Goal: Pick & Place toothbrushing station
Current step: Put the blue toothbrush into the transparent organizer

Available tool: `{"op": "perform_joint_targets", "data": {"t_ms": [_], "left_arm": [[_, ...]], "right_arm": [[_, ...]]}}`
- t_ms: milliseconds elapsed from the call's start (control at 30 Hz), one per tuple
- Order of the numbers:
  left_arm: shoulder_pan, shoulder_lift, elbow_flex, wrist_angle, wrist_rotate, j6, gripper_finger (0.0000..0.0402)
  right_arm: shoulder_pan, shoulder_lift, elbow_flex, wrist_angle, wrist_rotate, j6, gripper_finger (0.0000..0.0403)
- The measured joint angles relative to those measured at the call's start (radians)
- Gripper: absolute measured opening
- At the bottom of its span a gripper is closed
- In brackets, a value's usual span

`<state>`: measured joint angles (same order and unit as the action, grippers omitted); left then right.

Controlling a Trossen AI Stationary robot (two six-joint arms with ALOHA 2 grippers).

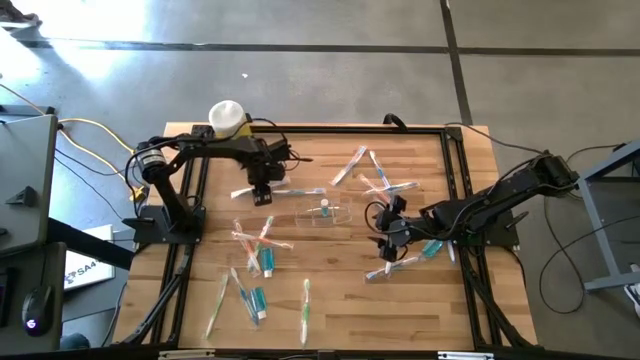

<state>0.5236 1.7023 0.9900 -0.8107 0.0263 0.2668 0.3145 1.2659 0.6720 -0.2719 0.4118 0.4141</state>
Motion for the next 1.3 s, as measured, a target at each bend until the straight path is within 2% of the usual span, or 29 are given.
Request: {"op": "perform_joint_targets", "data": {"t_ms": [167, 433, 567, 700, 900, 967, 1067, 1133, 1233, 1300], "left_arm": [[-0.003, -0.007, -0.062, 0.069, -0.068, -0.032, 0.0163], [-0.005, -0.005, -0.085, 0.080, -0.077, -0.089, 0.0156], [-0.032, -0.004, -0.086, 0.083, -0.085, -0.092, 0.0109], [-0.063, -0.003, -0.087, 0.080, -0.087, -0.093, 0.0026], [-0.130, -0.018, -0.084, 0.063, -0.179, -0.159, 0.0008], [-0.160, -0.032, -0.062, 0.019, -0.223, -0.197, 0.0006], [-0.195, -0.073, -0.017, -0.149, -0.297, -0.248, 0.0006], [-0.223, -0.111, 0.047, -0.175, -0.336, -0.270, 0.0005], [-0.265, -0.177, 0.110, -0.266, -0.340, -0.272, 0.0005], [-0.297, -0.224, 0.162, -0.259, -0.336, -0.266, 0.0004]], "right_arm": [[0.000, 0.000, 0.000, 0.015, 0.000, -0.001, 0.0290], [0.000, 0.000, 0.000, 0.023, -0.003, -0.001, 0.0290], [0.000, 0.000, 0.000, 0.023, -0.003, 0.000, 0.0290], [0.000, 0.000, 0.000, 0.023, -0.003, 0.000, 0.0290], [0.000, 0.000, 0.000, 0.022, -0.003, 0.000, 0.0290], [0.000, 0.000, 0.000, 0.023, -0.003, 0.000, 0.0290], [0.000, 0.000, 0.000, 0.022, -0.003, 0.000, 0.0290], [0.000, 0.000, 0.000, 0.021, -0.004, -0.001, 0.0290], [0.000, 0.000, 0.000, 0.021, -0.004, -0.001, 0.0290], [0.000, 0.000, 0.000, 0.021, -0.004, -0.001, 0.0290]]}}
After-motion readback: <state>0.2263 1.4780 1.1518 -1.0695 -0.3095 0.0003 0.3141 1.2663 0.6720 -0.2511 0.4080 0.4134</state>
